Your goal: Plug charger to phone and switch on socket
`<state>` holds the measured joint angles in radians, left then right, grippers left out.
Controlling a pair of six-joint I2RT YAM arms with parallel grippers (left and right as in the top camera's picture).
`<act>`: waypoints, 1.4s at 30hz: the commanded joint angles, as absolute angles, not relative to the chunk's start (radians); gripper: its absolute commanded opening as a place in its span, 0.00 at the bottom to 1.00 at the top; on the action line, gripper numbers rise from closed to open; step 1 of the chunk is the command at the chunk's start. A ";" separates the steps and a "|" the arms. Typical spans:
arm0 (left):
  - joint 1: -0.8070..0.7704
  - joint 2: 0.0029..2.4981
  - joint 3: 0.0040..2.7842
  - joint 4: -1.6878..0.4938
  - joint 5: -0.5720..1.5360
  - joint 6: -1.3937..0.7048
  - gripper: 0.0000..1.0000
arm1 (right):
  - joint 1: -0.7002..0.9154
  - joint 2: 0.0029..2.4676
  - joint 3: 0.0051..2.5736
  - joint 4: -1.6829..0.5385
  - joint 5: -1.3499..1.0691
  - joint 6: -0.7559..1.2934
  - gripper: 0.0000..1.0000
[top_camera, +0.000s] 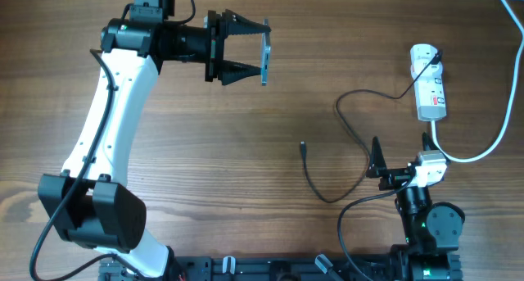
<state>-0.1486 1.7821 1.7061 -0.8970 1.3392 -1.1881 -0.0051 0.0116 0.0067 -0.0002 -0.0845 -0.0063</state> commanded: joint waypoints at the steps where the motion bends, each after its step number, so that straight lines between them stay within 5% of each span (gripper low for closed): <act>1: -0.149 1.752 1.717 -0.894 1.360 -1.194 0.61 | 0.000 0.004 0.006 0.001 -0.075 -0.024 1.00; 42: -0.149 1.752 1.717 -0.894 1.378 -1.194 0.61 | 0.000 0.004 0.006 0.006 -0.096 -0.019 1.00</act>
<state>-0.1486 1.7821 1.7061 -0.8970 1.3399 -1.1881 -0.0051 0.0116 0.0067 -0.0002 -0.0849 -0.0063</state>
